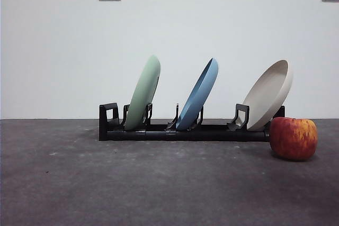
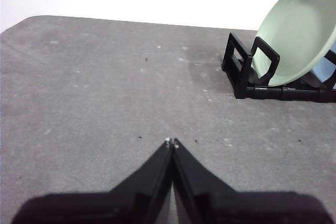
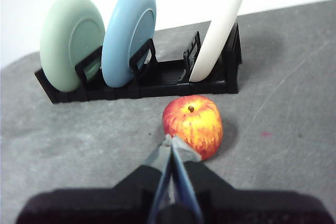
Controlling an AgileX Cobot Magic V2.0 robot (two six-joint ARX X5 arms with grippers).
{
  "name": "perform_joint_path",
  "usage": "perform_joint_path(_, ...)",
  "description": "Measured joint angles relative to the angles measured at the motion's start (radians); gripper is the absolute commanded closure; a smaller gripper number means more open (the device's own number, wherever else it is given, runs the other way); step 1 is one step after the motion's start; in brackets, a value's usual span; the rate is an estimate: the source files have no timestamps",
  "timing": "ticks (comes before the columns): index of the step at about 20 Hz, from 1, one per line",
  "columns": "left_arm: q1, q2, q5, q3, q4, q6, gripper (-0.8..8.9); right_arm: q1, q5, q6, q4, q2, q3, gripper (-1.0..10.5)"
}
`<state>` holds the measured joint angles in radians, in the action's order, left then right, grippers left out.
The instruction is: Take the green plate from the plate rack,put the plate on the table,take the apple from the table,put the apple in the plate
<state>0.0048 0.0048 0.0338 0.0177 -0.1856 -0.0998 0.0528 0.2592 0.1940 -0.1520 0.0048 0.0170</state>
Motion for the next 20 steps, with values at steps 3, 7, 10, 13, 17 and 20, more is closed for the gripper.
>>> perform_joint_path(3, 0.0, 0.0, 0.018, 0.0, 0.001, -0.006, 8.2, 0.0, 0.0, 0.045, 0.005, 0.0, 0.0, 9.5)
perform_joint_path(7, 0.0, 0.0, 0.08, 0.002, 0.004, -0.04, 8.22, 0.0, 0.003, 0.101, 0.026, 0.0, 0.002, 9.6)
perform_joint_path(10, 0.0, 0.0, 0.101, 0.019, -0.001, -0.087, 8.22, 0.0, 0.002, 0.15, 0.019, 0.004, 0.025, 9.6)
perform_joint_path(13, 0.0, 0.0, 0.11, 0.069, -0.002, -0.122, 8.22, 0.0, 0.003, 0.175, 0.02, 0.022, 0.078, 9.6)
perform_joint_path(17, 0.0, 0.019, 0.165, 0.162, -0.022, -0.165, 8.22, 0.0, 0.003, 0.186, 0.004, 0.08, 0.169, 9.6)
perform_joint_path(20, 0.0, 0.053, 0.222, 0.229, -0.074, -0.181, 8.22, 0.0, 0.005, 0.188, -0.048, 0.134, 0.247, 9.6)
